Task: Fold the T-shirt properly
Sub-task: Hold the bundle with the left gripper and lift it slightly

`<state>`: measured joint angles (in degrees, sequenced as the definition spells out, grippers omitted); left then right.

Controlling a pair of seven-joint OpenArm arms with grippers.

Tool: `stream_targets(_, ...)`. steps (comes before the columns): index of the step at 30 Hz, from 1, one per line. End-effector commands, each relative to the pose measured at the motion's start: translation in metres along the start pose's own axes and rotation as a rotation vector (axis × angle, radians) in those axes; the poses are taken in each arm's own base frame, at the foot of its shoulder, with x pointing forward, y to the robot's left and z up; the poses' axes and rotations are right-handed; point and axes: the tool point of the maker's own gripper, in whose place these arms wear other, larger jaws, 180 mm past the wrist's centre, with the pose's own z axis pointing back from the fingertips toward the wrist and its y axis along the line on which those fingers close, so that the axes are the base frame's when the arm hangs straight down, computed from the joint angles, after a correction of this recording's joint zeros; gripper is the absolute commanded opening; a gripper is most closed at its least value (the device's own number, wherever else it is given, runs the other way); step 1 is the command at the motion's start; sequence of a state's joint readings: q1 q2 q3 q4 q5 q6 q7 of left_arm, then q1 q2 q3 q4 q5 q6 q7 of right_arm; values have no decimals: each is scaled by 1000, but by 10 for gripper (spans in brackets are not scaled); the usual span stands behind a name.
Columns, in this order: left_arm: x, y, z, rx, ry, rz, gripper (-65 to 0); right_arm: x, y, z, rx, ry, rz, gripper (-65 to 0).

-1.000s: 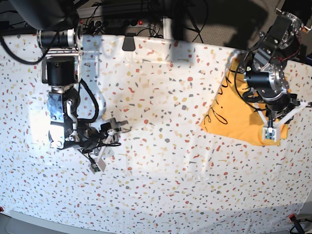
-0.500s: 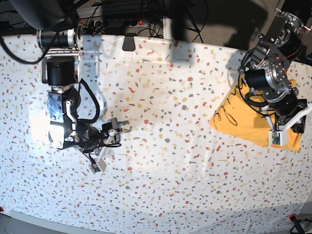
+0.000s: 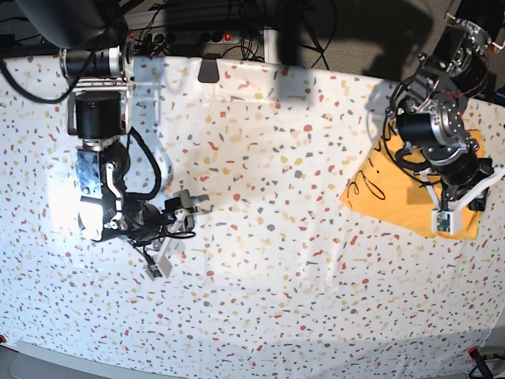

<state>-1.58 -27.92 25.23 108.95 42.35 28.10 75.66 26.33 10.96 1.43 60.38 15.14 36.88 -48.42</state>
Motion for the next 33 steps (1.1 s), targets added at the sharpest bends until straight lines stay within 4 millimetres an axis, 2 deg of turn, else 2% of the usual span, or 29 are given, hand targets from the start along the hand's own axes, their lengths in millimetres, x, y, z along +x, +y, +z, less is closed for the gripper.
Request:
stream_targets(1,13,14,-1,42,-43,17,-650,24,-5,8,-10,-58,17,-406)
stream_targets(16,20,11,-1,26,-82,-34,-650,23,-5,8,-9,-52,17,-406)
stream_targets(21,15,-3,-1,-53,-56,-15,-650,23,-5,8,-9,-52,17,-406)
stream_targets(30,21,-4,-1,-59,-85,-17,-650,23,-5,8,-9,-52,17,-406)
stream_targets(33,18,-10,-1,-91,-70,-11,-650,23,-5,8,-9,-51,17,-406)
